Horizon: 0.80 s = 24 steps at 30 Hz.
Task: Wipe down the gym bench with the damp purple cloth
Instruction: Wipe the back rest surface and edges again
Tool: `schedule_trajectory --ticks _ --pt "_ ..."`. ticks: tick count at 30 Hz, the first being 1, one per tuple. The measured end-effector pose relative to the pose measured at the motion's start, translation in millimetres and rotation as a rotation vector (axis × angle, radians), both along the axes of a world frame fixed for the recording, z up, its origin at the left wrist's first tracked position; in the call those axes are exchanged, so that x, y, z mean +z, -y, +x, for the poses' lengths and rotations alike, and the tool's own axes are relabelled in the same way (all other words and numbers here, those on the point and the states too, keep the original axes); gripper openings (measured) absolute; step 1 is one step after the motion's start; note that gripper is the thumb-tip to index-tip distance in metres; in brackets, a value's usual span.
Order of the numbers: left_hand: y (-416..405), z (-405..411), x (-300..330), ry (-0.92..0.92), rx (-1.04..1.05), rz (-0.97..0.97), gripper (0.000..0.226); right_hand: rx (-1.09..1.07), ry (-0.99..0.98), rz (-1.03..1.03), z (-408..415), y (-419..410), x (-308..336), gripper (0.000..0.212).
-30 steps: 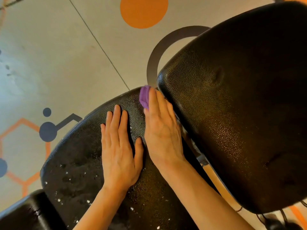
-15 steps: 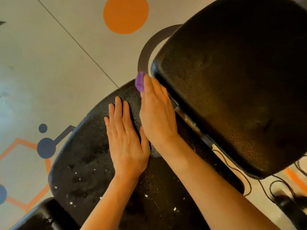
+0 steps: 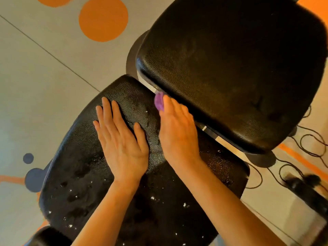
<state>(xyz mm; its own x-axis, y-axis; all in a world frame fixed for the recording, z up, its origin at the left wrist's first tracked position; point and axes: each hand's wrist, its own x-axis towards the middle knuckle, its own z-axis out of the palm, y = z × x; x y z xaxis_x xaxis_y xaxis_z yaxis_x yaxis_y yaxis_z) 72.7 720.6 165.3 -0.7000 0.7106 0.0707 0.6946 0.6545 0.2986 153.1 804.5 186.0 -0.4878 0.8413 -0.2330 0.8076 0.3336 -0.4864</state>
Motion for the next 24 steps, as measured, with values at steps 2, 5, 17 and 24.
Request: schedule_trajectory --ticks 2,5,17,24 --pt "0.2 -0.3 1.2 0.004 0.001 0.004 0.063 -0.077 0.057 -0.013 67.2 17.5 4.7 0.041" --pt "-0.9 -0.1 0.1 -0.006 -0.001 0.007 0.063 -0.202 0.126 -0.039 117.3 30.3 11.2 0.041" --pt "0.0 -0.9 -3.5 -0.048 -0.011 -0.003 0.061 -0.057 0.094 -0.045 98.9 33.2 6.6 0.058" --pt "-0.5 -0.3 -2.3 -0.044 -0.015 0.022 0.061 -0.165 0.068 0.038 117.5 39.3 9.0 0.051"
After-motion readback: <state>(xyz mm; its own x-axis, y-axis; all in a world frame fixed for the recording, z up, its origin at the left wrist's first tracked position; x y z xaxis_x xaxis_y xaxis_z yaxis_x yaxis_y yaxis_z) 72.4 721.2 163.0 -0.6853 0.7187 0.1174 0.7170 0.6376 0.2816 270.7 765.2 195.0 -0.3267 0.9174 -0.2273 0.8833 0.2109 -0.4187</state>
